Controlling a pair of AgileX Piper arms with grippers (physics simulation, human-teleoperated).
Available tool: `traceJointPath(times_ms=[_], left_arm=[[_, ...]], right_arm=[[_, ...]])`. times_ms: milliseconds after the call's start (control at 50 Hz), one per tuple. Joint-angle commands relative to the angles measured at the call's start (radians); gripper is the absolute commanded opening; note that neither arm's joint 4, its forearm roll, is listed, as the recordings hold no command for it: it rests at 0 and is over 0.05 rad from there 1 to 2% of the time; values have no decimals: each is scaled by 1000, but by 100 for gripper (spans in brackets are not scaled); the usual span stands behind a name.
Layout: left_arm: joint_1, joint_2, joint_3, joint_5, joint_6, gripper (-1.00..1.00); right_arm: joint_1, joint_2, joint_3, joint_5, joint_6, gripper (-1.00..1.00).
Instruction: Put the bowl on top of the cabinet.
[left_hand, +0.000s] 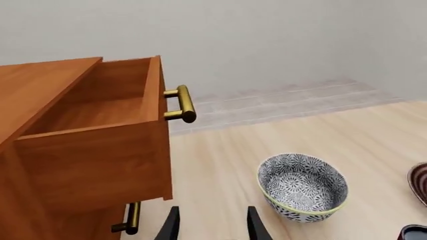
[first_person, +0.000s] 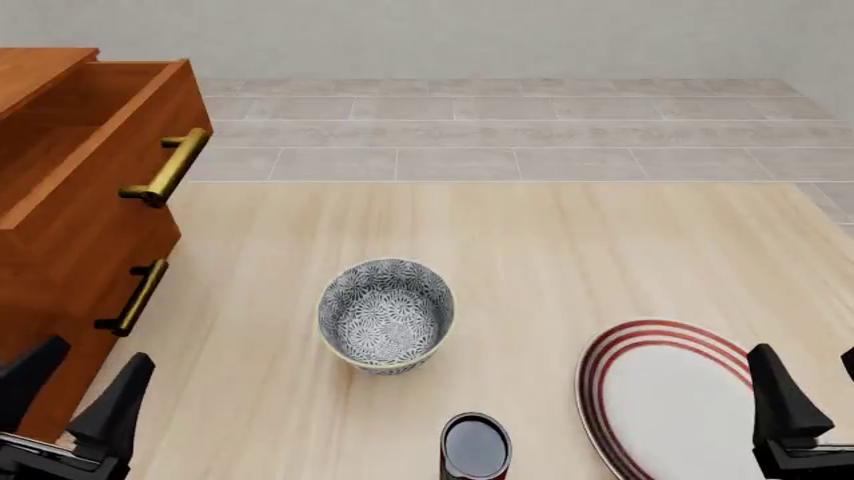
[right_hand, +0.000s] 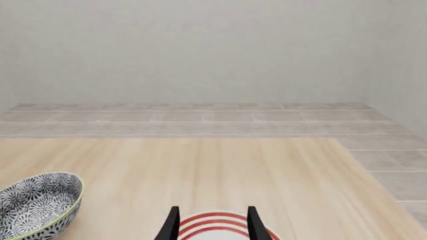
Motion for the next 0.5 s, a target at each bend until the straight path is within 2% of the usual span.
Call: traceJointPath(times_ms=[20, 380, 500], left_arm=[[-34, 37, -4, -17, -7, 100], [-109, 116, -13, -68, -2, 100], [-142, 174, -15, -120, 5, 100]], right_arm=[[-1, 4, 0, -2, 3, 100], [-3, 4, 0, 0, 6, 100], [-3, 6, 0, -2, 9, 100]])
